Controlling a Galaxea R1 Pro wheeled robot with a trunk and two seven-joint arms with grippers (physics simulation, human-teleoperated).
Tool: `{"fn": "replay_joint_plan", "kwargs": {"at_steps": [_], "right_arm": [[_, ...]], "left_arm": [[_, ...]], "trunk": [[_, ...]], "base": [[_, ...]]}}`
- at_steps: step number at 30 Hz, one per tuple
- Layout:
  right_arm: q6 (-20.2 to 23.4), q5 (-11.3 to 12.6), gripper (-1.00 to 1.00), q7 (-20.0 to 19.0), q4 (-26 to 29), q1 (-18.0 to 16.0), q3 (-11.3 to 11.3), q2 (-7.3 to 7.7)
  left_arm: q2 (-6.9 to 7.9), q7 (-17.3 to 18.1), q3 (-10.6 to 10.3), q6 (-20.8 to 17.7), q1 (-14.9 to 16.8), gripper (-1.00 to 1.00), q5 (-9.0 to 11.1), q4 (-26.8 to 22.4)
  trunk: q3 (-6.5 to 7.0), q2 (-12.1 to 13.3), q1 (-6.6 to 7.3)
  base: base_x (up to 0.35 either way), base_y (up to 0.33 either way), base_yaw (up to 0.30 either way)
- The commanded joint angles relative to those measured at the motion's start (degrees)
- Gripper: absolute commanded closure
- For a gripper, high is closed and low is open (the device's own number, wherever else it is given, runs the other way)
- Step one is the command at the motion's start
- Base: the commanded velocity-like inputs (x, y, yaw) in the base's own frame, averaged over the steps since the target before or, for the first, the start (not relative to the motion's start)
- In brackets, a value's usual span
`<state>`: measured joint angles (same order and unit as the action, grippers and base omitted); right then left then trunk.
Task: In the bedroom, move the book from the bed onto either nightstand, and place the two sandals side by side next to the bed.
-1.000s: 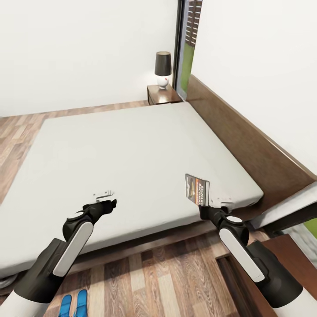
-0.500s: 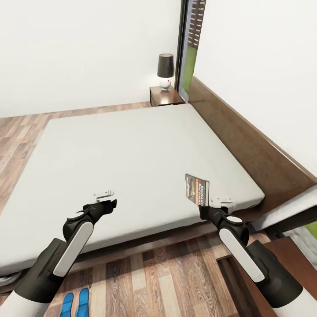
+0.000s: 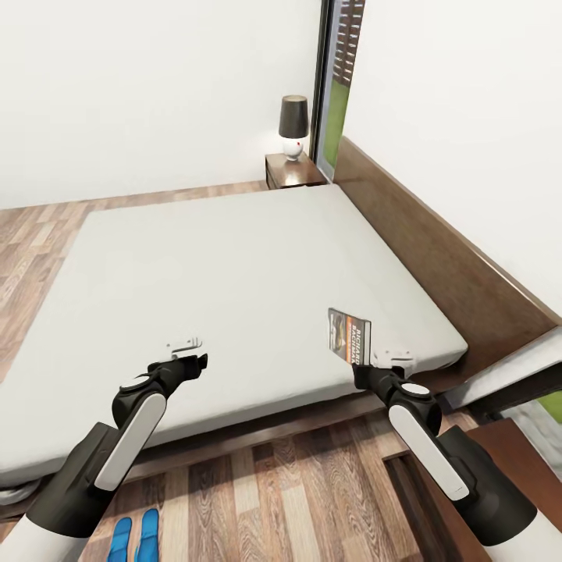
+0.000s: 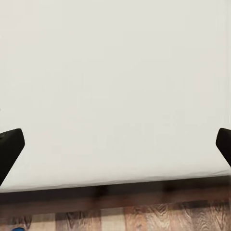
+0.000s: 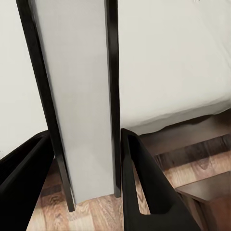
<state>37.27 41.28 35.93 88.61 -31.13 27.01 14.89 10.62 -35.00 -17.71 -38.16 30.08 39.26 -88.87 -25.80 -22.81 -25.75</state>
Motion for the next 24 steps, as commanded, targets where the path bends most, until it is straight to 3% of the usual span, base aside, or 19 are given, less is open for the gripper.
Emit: {"fn": "replay_joint_plan", "kwargs": {"at_steps": [1, 24], "right_arm": [[0.1, 0.5, 1.0, 0.6, 0.1, -0.1, 0.1, 0.06], [0.0, 0.5, 1.0, 0.6, 0.1, -0.1, 0.1, 0.06]], "left_arm": [[0.04, -0.6, -0.1, -0.1, 0.1, -1.0, 0.5, -0.1], [0.02, -0.6, -0.1, -0.1, 0.1, -1.0, 0.5, -0.1]], "trunk": [[-0.09, -0.1, -0.03], [-0.09, -0.1, -0.03]], "base": [[0.0, 0.0, 0.0], [0.0, 0.0, 0.004]]}}
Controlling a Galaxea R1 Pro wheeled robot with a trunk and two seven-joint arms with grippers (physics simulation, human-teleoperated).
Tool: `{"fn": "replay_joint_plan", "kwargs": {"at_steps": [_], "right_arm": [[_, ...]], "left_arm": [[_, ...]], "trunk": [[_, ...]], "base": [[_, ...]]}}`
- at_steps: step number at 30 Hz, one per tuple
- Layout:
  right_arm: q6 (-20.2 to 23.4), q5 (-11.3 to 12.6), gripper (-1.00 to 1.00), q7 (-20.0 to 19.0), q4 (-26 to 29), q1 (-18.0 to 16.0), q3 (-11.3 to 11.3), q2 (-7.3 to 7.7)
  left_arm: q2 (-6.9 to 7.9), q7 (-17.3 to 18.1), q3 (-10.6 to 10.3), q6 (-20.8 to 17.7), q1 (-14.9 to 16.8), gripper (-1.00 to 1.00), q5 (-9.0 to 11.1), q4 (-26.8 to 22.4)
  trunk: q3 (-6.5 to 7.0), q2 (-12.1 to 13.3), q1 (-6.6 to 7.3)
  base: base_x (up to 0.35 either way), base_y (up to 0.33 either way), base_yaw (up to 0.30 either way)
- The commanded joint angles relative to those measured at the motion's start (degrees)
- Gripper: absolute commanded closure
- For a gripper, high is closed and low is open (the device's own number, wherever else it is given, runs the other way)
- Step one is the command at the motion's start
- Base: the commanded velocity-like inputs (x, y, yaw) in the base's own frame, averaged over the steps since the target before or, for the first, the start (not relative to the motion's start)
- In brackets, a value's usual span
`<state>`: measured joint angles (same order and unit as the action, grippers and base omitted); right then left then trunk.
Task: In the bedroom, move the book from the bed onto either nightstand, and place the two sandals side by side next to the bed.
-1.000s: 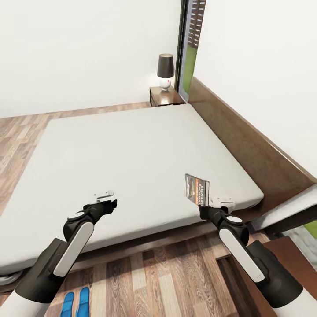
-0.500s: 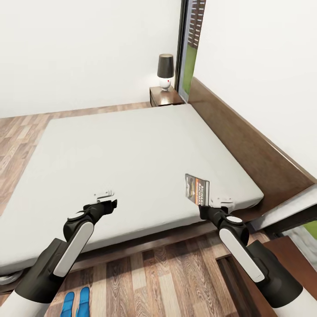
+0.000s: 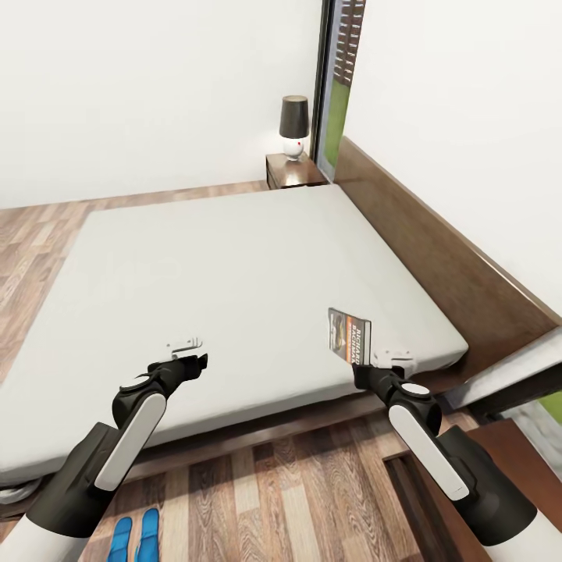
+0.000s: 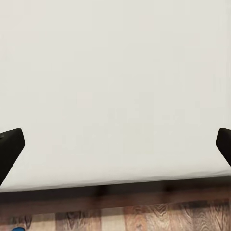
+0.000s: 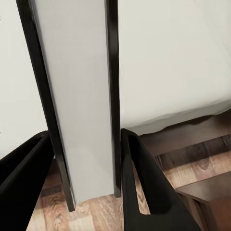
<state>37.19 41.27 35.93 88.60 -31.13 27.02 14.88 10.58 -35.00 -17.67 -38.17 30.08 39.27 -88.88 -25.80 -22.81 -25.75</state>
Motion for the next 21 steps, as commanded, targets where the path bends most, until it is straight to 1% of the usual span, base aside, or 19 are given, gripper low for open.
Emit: {"fn": "replay_joint_plan", "kwargs": {"at_steps": [1, 6, 21], "right_arm": [[0.1, 0.5, 1.0, 0.6, 0.1, -0.1, 0.1, 0.06], [0.1, 0.5, 1.0, 0.6, 0.1, -0.1, 0.1, 0.06], [0.2, 0.5, 1.0, 0.6, 0.1, -0.1, 0.1, 0.06]], "left_arm": [[0.05, -0.6, -0.1, -0.1, 0.1, -1.0, 0.5, -0.1], [0.05, -0.6, -0.2, -0.1, 0.1, -1.0, 0.5, -0.1], [0.11, -0.6, -0.3, -0.1, 0.1, -1.0, 0.5, -0.1]], "trunk": [[-0.09, -0.1, -0.03], [-0.09, -0.1, -0.03], [-0.09, -0.1, -0.03]], "base": [[0.0, 0.0, 0.114], [0.0, 0.0, 0.197], [0.0, 0.0, 0.27]]}}
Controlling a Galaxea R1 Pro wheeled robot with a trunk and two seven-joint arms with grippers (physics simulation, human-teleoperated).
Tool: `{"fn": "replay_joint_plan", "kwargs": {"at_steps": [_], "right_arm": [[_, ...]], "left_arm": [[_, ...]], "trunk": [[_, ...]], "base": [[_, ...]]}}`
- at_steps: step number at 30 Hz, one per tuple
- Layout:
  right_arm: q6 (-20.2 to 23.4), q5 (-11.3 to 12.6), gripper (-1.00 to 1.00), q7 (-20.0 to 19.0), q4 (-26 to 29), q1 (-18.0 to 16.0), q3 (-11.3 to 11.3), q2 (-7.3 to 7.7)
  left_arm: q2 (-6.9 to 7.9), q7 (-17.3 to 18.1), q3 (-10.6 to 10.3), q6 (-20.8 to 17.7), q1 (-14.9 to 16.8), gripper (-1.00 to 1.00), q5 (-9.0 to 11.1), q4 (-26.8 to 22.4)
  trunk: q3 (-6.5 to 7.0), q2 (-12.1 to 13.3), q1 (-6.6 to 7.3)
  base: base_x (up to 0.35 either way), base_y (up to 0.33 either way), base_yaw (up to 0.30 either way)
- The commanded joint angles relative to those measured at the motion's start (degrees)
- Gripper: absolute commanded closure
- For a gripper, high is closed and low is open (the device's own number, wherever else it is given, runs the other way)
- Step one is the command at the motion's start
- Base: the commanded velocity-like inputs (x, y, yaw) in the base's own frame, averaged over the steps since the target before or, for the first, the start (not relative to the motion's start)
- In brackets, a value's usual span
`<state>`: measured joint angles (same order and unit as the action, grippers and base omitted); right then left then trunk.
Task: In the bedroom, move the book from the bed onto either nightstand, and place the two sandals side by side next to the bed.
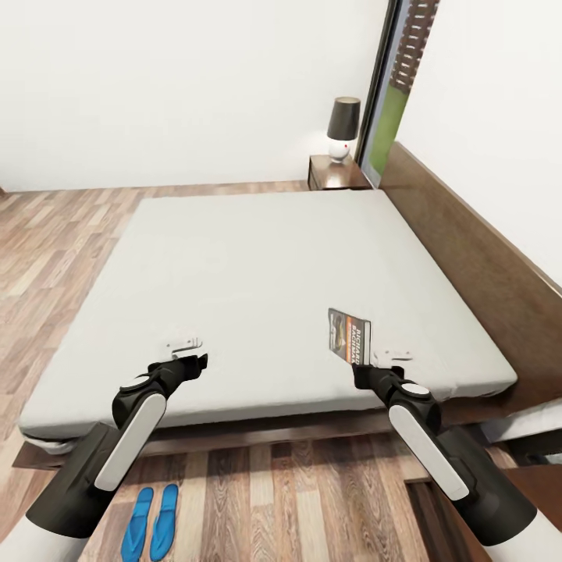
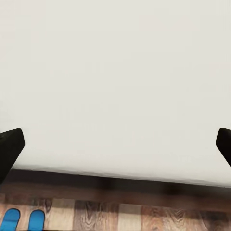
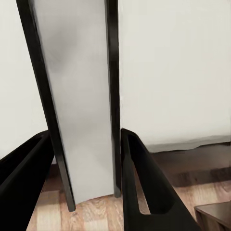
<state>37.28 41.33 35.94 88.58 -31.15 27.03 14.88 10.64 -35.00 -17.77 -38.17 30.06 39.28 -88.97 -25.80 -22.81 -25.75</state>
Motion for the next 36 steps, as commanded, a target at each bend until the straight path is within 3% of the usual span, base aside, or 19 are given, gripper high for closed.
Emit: {"fn": "replay_joint_plan", "kwargs": {"at_steps": [1, 12, 15, 22, 36], "right_arm": [[0.1, 0.4, 1.0, 0.6, 0.1, -0.1, 0.1, 0.06], [-0.1, 0.4, 1.0, 0.6, 0.0, -0.1, 0.0, 0.06], [0.1, 0.7, 1.0, 1.3, -1.0, 0.0, 1.0, 0.4], [0.0, 0.5, 1.0, 1.0, -3.3, 0.0, 0.8, 0.19], [0.1, 0.3, 1.0, 1.1, -5.6, 0.0, 0.8, 0.33]], "left_arm": [[0.05, -0.6, -0.2, -0.1, 0.1, -1.0, 0.5, -0.1], [0.07, -0.6, -0.2, -0.1, 0.1, -1.0, 0.4, 0.0], [0.69, -1.3, -1.2, -1.0, -0.9, -1.0, 1.0, 0.0], [0.56, -0.6, 0.9, -1.3, -3.2, -1.0, 3.1, 2.1], [0.69, -0.8, 0.8, -1.4, -4.4, -1.0, 3.1, 1.9]], "trunk": [[-0.09, -0.1, -0.03], [-0.09, -0.1, -0.03], [-0.09, -0.1, -0.04], [-0.09, -0.1, -0.04], [-0.09, -0.1, -0.04]], "base": [[0.0, 0.0, 0.273], [-0.095, -0.115, 0.232], [0.0, 0.0, 0.0], [0.0, 0.0, 0.0], [0.0, 0.0, 0.087]]}}
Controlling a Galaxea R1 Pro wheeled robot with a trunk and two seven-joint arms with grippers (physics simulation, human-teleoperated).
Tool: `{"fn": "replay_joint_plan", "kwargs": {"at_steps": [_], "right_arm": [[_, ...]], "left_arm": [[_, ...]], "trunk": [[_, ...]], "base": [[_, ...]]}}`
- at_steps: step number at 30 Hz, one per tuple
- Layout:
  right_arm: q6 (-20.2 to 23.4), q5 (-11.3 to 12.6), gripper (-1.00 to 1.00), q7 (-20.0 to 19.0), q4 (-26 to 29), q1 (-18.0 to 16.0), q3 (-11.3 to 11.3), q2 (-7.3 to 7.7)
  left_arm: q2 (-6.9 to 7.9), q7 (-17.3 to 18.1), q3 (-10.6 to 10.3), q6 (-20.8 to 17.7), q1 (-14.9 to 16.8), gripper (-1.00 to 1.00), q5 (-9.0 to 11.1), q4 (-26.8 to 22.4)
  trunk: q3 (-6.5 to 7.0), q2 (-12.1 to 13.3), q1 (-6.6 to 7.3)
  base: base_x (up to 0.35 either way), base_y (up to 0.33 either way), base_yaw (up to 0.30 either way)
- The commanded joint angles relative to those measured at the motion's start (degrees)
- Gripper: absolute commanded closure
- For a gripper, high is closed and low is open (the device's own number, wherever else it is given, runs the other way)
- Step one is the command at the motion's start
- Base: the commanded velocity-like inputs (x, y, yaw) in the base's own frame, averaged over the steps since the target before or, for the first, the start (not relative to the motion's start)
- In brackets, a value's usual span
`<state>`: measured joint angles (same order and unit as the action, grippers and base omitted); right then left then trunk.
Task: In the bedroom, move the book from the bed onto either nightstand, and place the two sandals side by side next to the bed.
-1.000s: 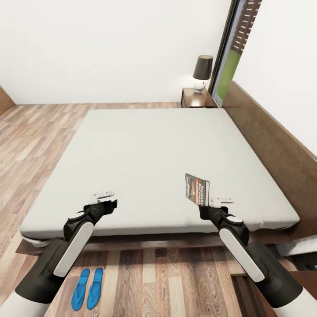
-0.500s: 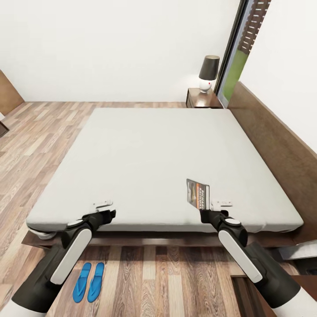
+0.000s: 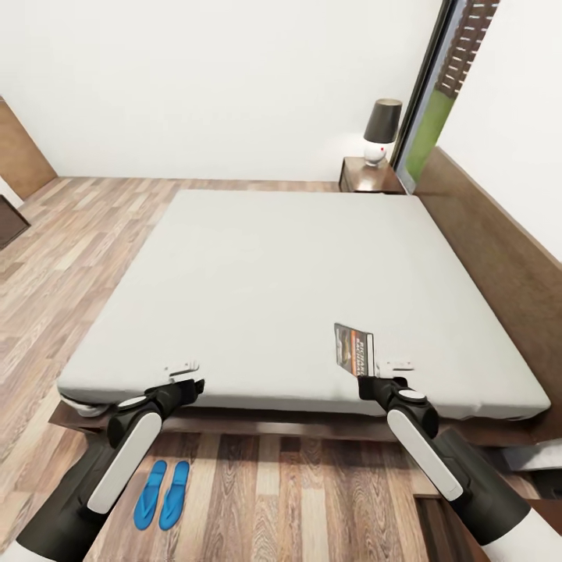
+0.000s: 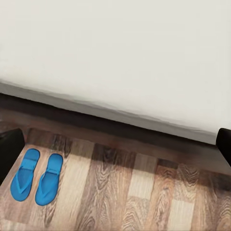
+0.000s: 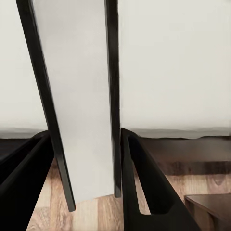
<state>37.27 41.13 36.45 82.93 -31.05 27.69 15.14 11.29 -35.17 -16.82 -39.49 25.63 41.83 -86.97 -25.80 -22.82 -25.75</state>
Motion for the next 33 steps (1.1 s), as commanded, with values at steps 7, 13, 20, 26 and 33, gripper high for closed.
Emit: {"fn": "replay_joint_plan", "kwargs": {"at_steps": [7, 13, 20, 26, 33], "right_arm": [[0.1, 0.5, 1.0, 0.6, 0.1, -0.1, 0.2, 0.07], [0.1, 0.4, 1.0, 0.6, 0.0, -0.1, 0.1, 0.1], [0.1, 0.4, 1.0, 0.6, -0.1, -0.1, 0.2, 0.07], [0.0, 0.4, 1.0, 0.6, -0.2, -0.1, 0.1, 0.07], [0.0, 0.4, 1.0, 0.6, -0.4, -0.1, 0.1, 0.07]], "left_arm": [[0.05, -0.6, -0.1, -0.1, 0.1, -1.0, 0.5, -0.1], [0.05, -0.6, -0.1, -0.1, 0.1, -1.0, 0.5, -0.1], [0.05, -0.6, -0.1, -0.1, 0.0, -1.0, 0.5, -0.1], [0.05, -0.6, 0.0, -0.1, 0.0, -1.0, 0.5, -0.1], [0.05, -0.6, 0.0, -0.1, 0.1, -1.0, 0.5, -0.1]], "trunk": [[-0.09, -0.1, -0.03], [-0.09, -0.1, -0.03], [-0.09, -0.1, -0.03], [-0.09, -0.1, -0.03], [-0.09, -0.1, -0.03]], "base": [[0.0, 0.001, 0.26], [0.0, 0.191, 0.269], [0.0, 0.273, 0.27], [0.0, 0.287, 0.27], [0.0, 0.29, 0.27]]}}
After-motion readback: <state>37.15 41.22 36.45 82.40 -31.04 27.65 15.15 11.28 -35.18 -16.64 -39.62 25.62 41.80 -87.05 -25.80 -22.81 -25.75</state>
